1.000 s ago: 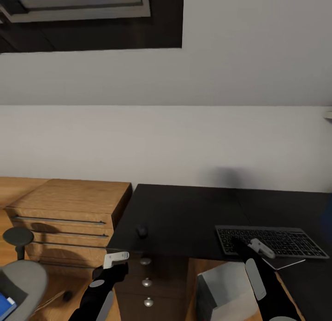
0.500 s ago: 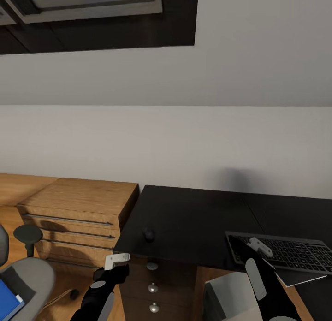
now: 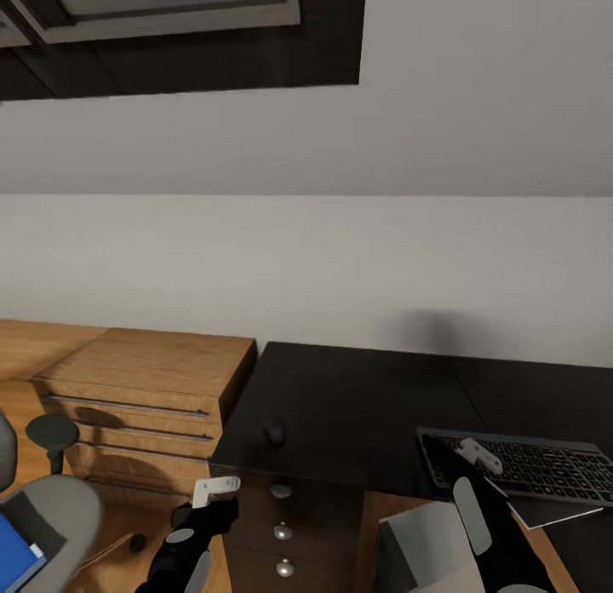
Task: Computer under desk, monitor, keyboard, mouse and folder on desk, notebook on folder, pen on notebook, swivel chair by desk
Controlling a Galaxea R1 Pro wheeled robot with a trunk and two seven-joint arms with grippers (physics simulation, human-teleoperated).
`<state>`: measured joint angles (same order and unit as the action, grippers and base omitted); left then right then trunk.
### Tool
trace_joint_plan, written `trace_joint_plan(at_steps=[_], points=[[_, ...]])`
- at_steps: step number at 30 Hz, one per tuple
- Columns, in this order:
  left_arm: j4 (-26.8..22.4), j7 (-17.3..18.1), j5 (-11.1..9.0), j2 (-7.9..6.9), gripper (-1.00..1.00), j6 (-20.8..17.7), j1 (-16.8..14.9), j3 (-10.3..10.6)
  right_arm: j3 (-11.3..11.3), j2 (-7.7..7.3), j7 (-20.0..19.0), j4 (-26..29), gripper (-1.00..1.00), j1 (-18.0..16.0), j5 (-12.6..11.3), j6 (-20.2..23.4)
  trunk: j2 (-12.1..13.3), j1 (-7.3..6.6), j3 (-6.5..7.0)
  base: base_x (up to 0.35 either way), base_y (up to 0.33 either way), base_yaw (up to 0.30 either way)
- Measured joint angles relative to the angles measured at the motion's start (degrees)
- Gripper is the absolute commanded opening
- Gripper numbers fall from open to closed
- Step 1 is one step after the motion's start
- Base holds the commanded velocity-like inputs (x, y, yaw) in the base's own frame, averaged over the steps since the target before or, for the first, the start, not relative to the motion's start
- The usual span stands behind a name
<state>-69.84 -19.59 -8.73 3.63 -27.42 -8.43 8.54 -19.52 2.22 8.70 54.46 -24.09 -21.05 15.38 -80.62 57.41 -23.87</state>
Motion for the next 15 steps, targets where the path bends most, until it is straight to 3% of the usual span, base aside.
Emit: trace_joint_plan(at_steps=[15], points=[[0.4,0.0,0.0,-1.09,1.0,0.3,2.3,-0.1,2.2,0.13,0.0,0.6,1.0,0.0,0.4,-0.5,0.0,0.02,0.0,-0.255,0.0,0.0]])
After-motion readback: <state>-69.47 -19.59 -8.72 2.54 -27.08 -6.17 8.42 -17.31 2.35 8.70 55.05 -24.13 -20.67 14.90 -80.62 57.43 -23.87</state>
